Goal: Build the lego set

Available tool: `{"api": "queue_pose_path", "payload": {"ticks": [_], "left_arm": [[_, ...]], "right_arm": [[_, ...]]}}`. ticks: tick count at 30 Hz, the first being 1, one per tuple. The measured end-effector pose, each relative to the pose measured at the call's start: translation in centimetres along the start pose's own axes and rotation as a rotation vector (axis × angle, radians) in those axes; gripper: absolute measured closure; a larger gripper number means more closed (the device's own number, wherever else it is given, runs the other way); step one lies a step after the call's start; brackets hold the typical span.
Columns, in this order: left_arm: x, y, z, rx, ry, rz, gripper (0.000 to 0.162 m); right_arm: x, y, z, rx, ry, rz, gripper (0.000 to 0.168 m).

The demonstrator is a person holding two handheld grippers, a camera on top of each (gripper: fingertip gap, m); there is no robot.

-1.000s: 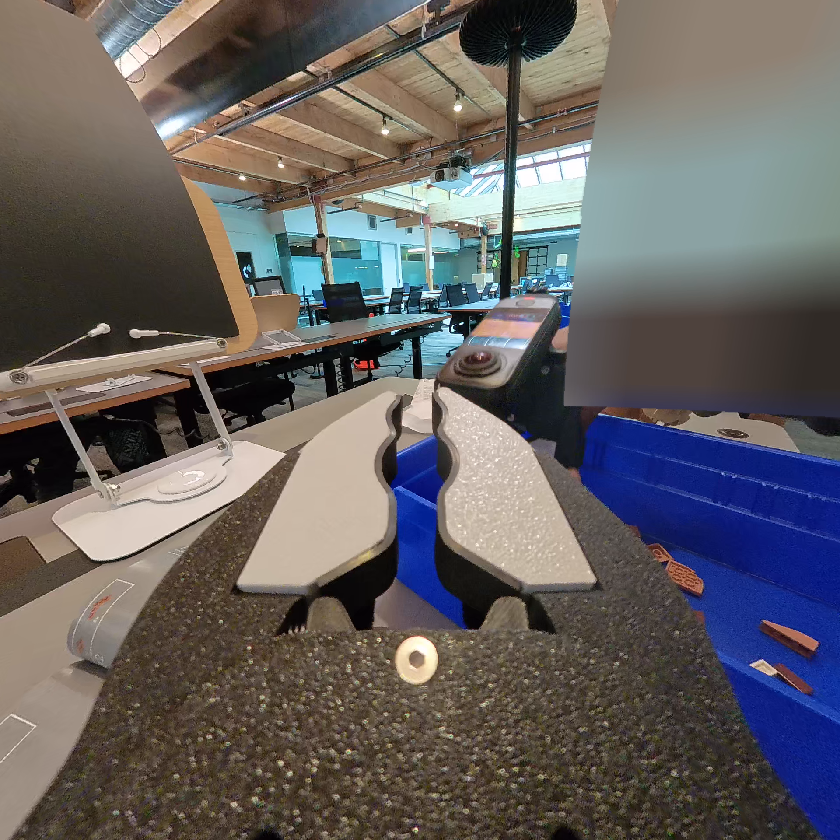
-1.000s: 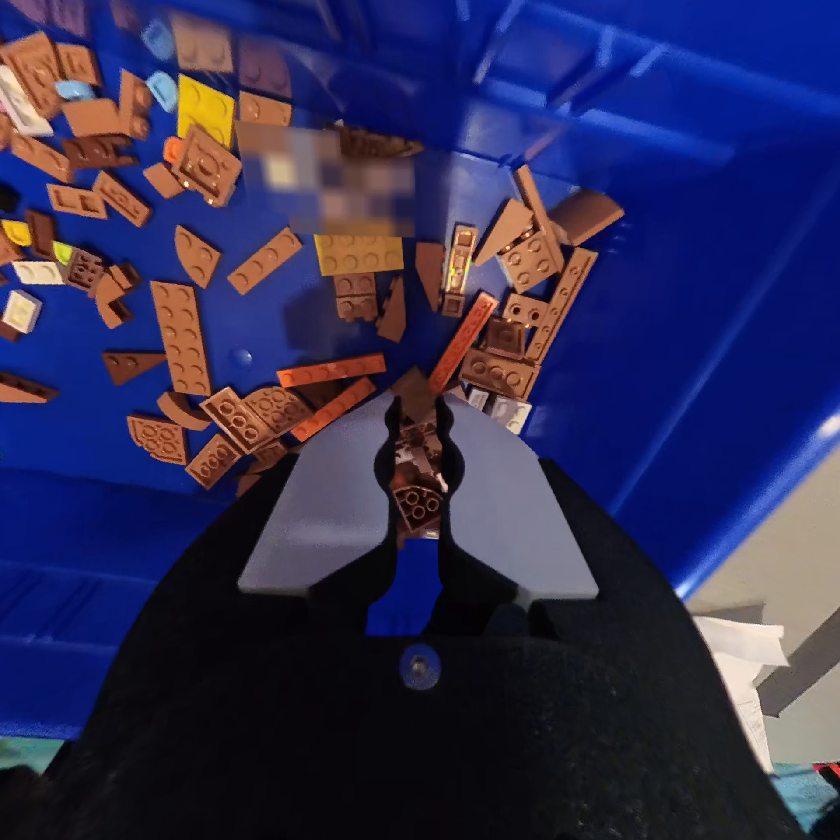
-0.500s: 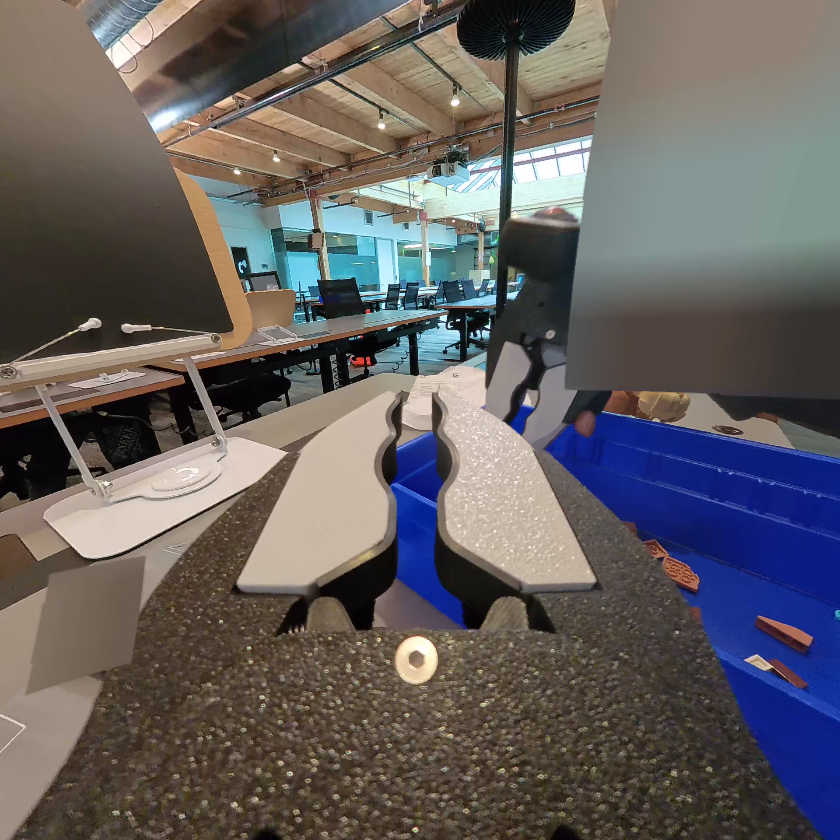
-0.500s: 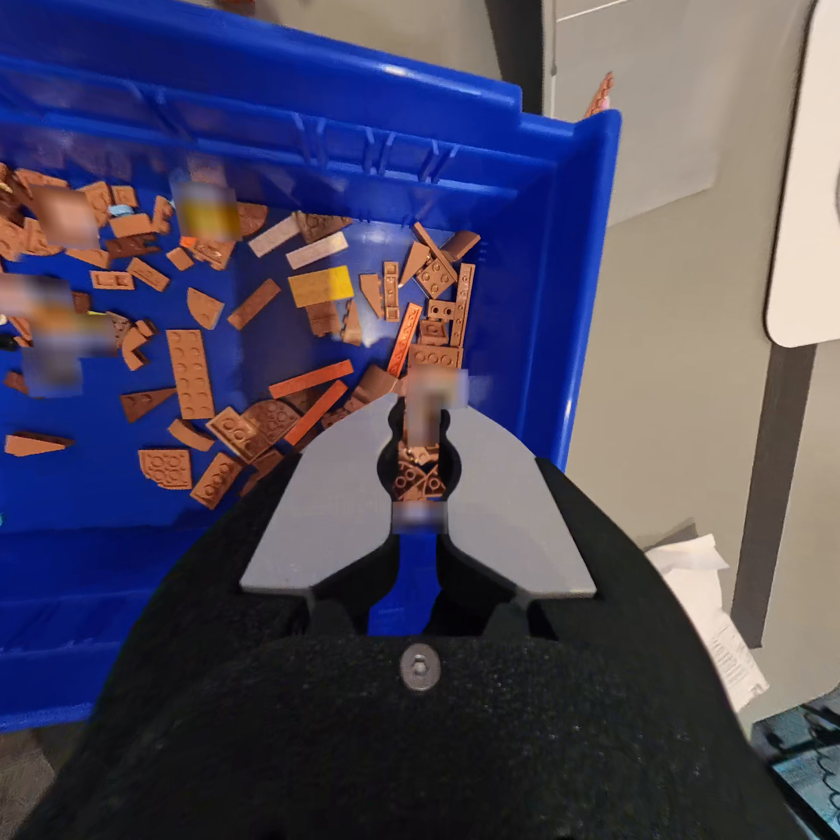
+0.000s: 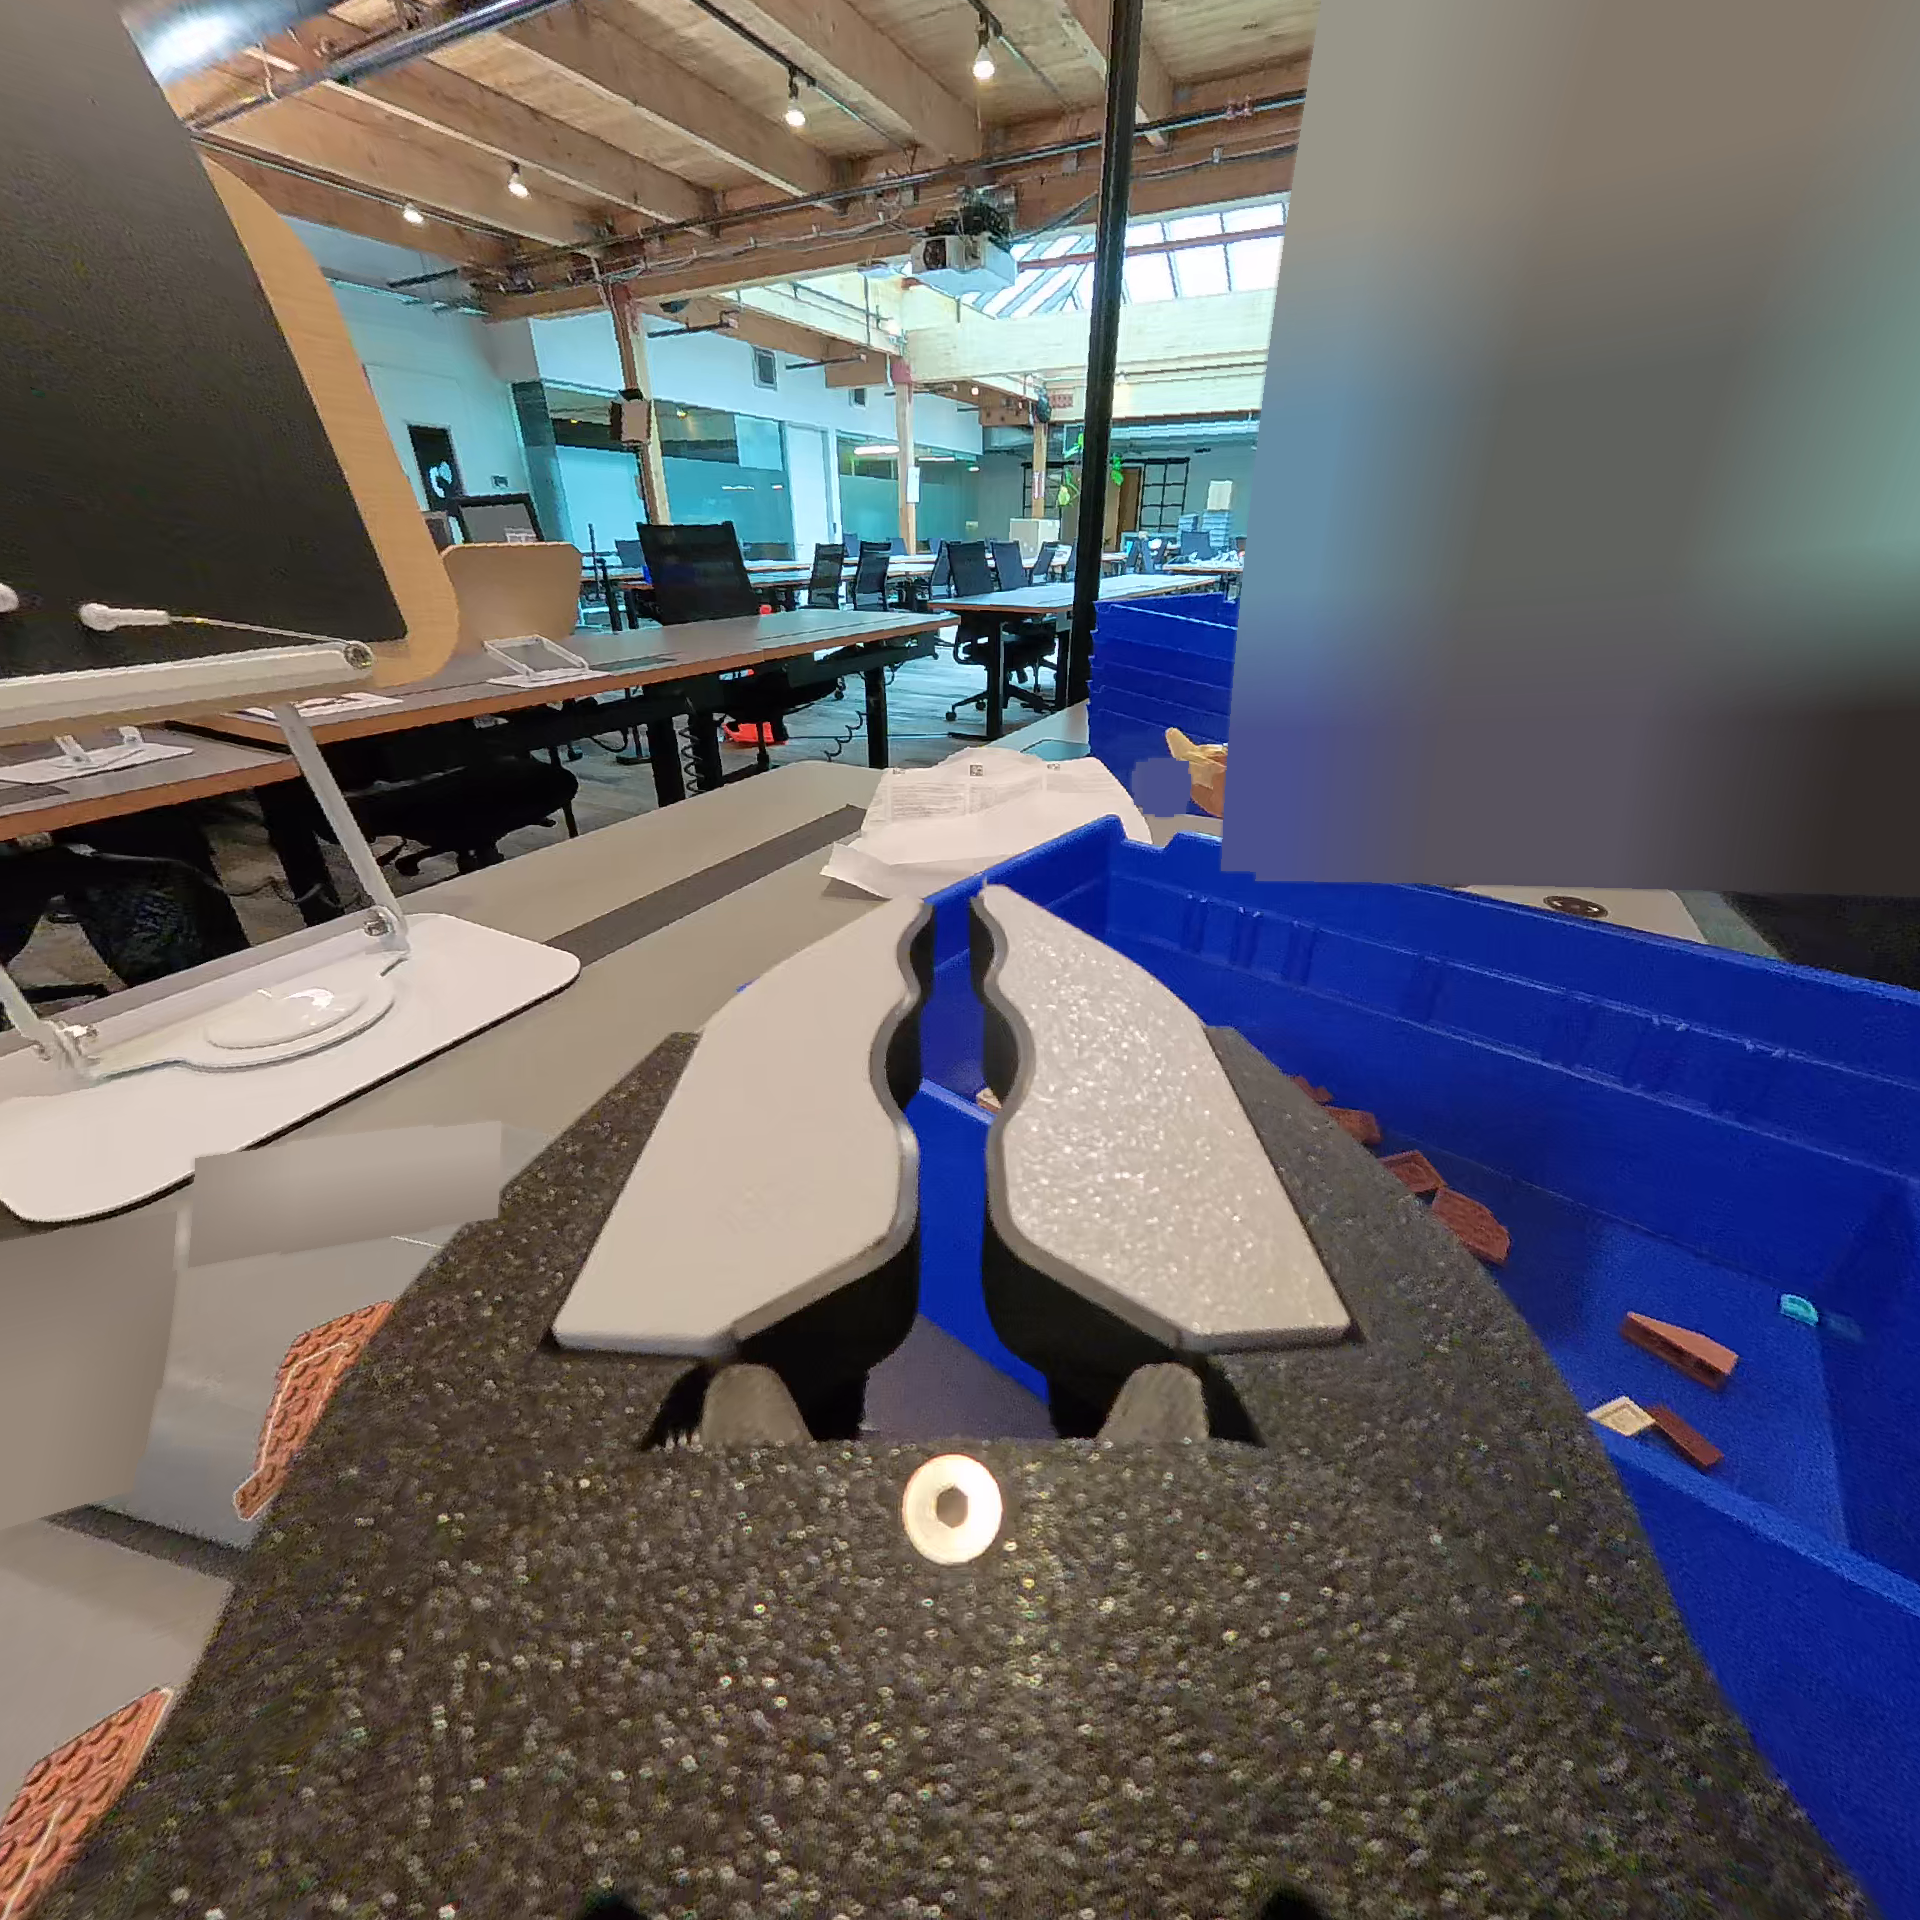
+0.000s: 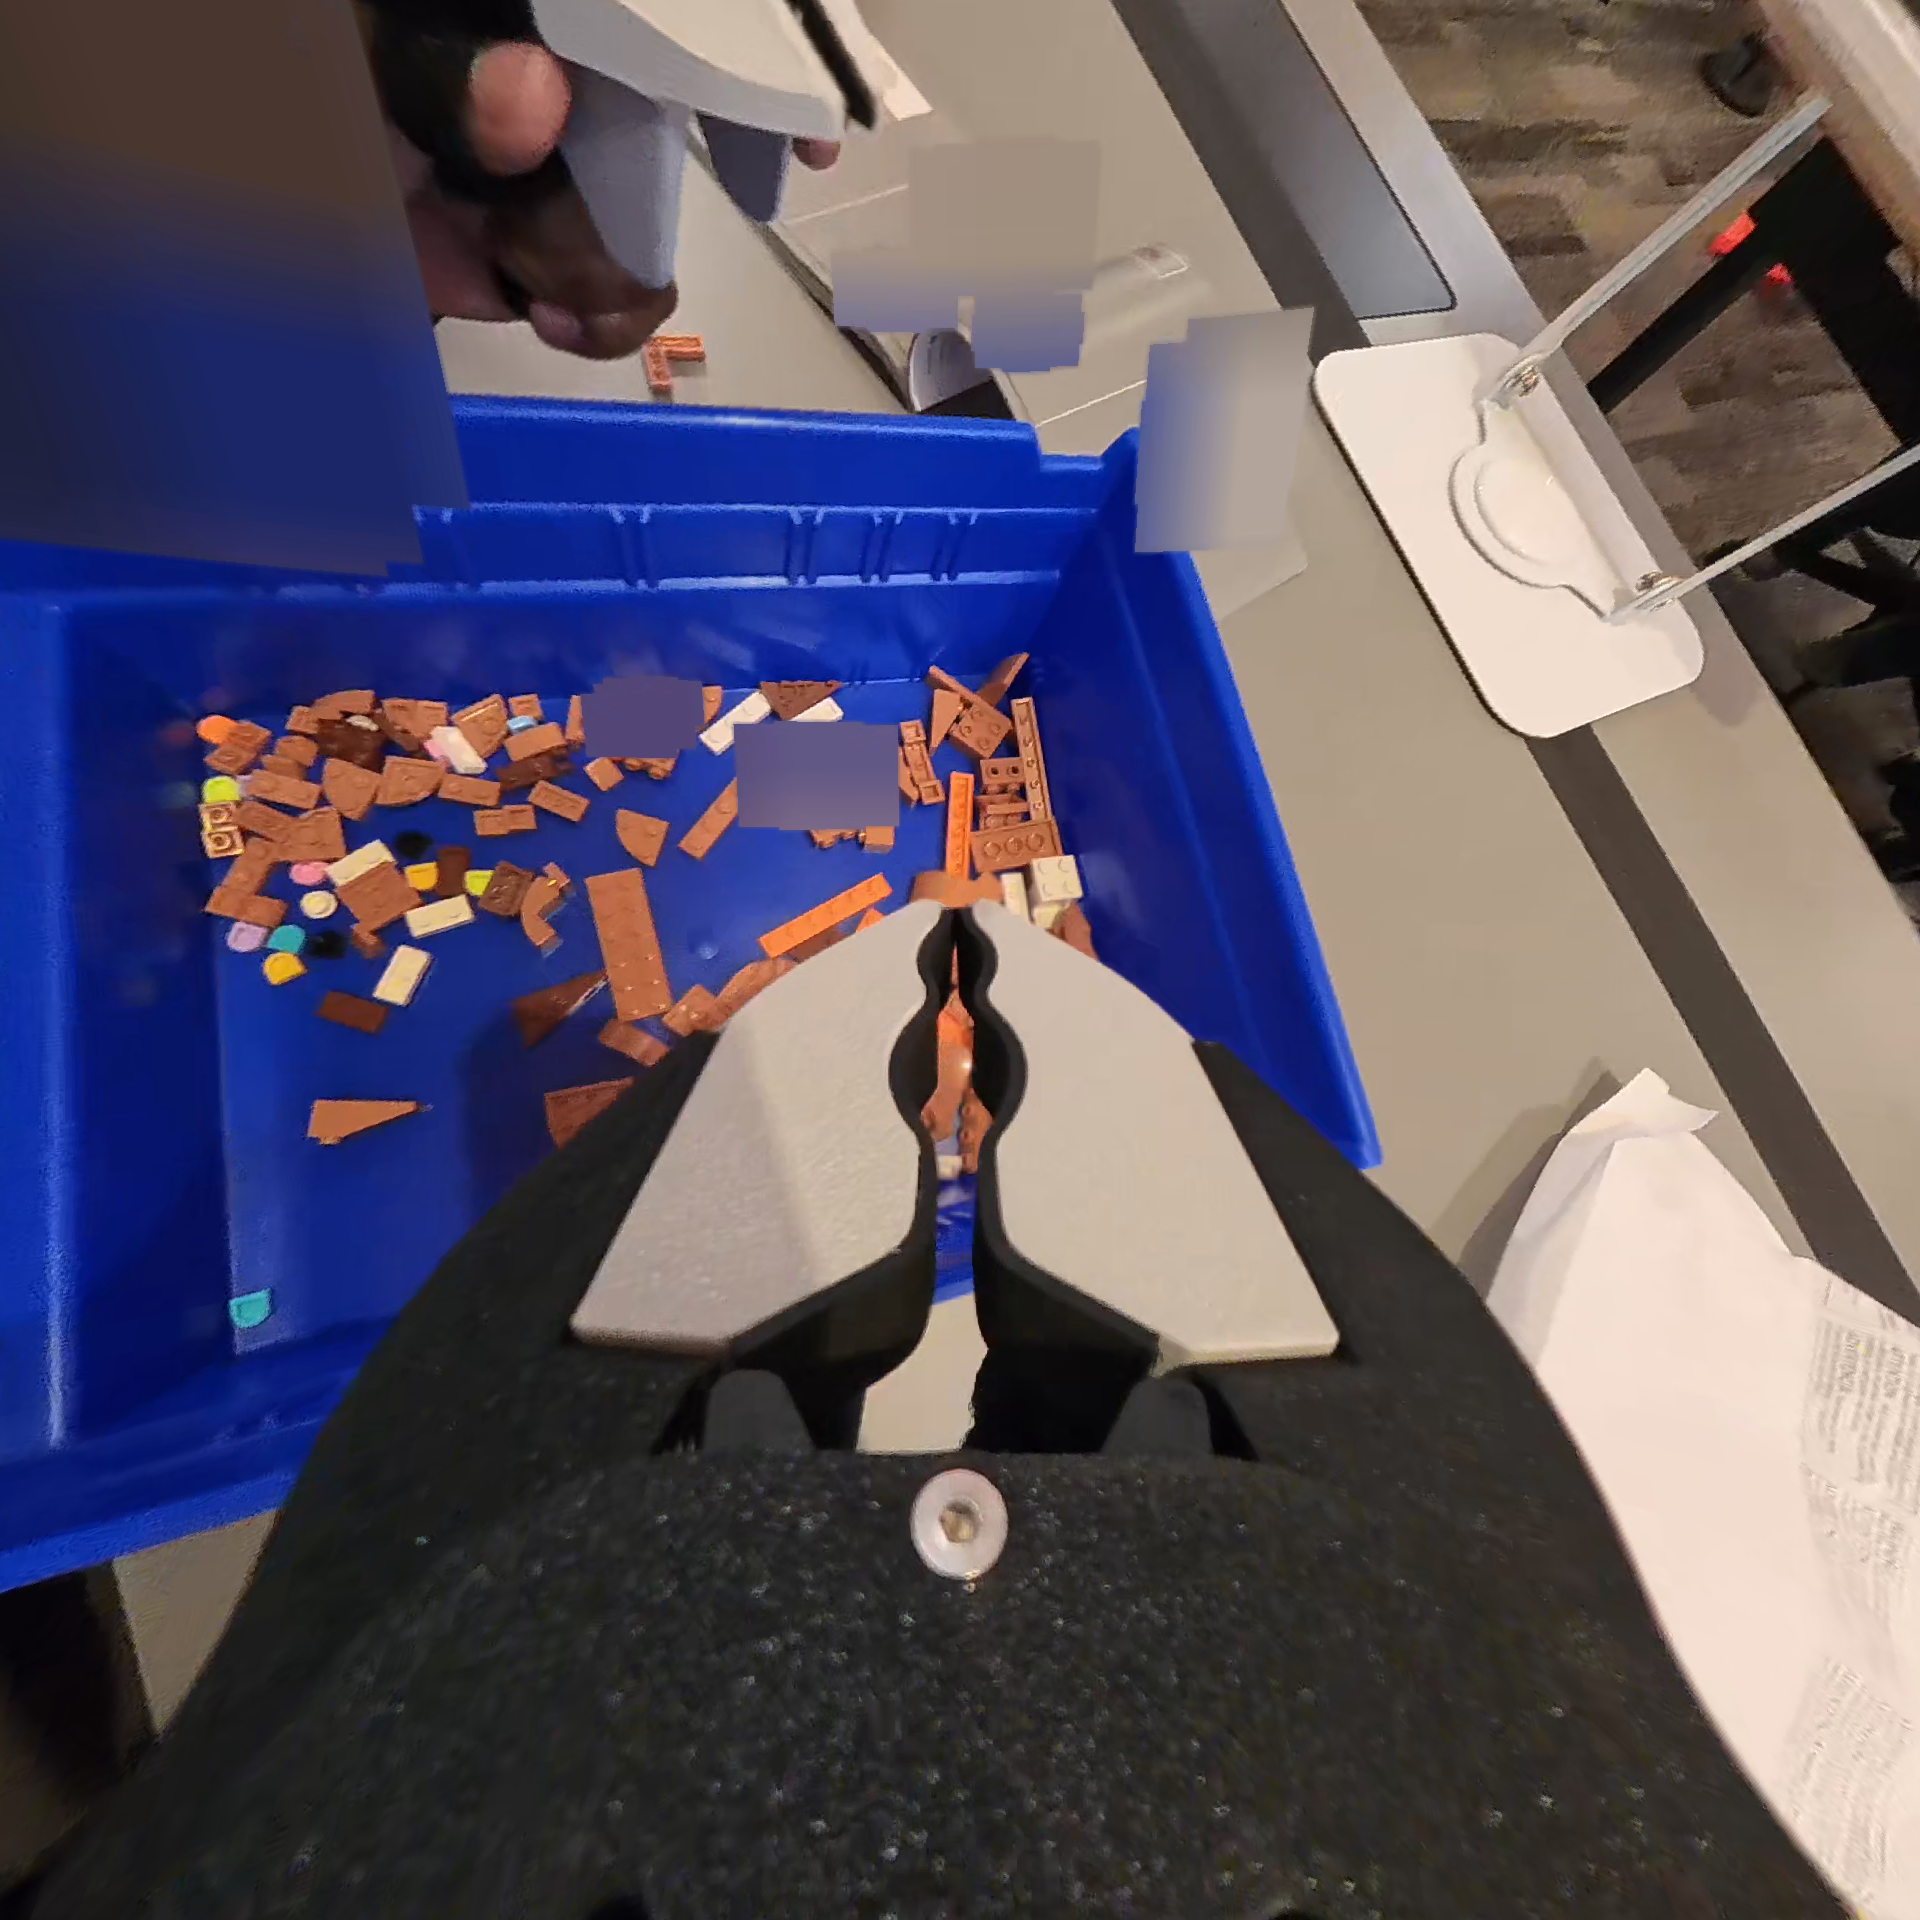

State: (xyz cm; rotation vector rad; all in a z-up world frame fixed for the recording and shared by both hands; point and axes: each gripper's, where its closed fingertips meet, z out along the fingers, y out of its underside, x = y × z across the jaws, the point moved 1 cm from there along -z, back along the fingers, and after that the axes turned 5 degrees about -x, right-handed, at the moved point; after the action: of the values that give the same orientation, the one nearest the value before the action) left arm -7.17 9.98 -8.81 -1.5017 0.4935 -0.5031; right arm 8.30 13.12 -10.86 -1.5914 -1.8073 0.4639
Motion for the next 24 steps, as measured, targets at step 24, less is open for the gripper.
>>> {"api": "queue_pose_path", "payload": {"ticks": [24], "left_arm": [[0.9,0.7,0.5,-0.014,0.046,-0.001,0.157]], "right_arm": [[-2.8,2.3,0.0,-0.012,-0.072,0.03,0.168]]}}
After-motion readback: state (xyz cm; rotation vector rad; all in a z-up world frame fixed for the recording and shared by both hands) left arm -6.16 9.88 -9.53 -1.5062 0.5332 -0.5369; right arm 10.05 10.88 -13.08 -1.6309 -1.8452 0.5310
